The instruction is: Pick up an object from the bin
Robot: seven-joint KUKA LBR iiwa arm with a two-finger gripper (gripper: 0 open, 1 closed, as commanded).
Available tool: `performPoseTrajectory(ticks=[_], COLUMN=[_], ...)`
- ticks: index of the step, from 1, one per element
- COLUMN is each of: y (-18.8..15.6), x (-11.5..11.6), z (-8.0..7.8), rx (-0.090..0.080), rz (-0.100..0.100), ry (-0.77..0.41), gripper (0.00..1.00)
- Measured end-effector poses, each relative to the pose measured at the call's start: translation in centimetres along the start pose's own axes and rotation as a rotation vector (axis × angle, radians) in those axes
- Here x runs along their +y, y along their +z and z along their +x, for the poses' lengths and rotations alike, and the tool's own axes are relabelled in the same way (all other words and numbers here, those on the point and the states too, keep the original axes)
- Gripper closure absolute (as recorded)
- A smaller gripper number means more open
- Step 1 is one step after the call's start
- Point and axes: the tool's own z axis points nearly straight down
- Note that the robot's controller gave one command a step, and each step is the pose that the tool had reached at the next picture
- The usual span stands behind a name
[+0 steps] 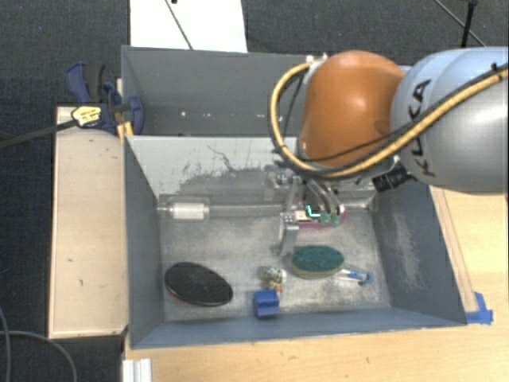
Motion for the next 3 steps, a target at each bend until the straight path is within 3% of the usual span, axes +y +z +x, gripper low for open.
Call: performPoseTrajectory(ticks=[1, 2, 3], y=[9.8, 15.8, 15.8], x=[-4.8, -2.0, -2.1], z=[6.6, 6.2, 6.5], rx=[0.002, -0.017, -0.008], rz=[0.001, 0.001, 0.0], ry=[-0.268, -0.394, -0.386], gripper=[0.0, 0.0, 1.0])
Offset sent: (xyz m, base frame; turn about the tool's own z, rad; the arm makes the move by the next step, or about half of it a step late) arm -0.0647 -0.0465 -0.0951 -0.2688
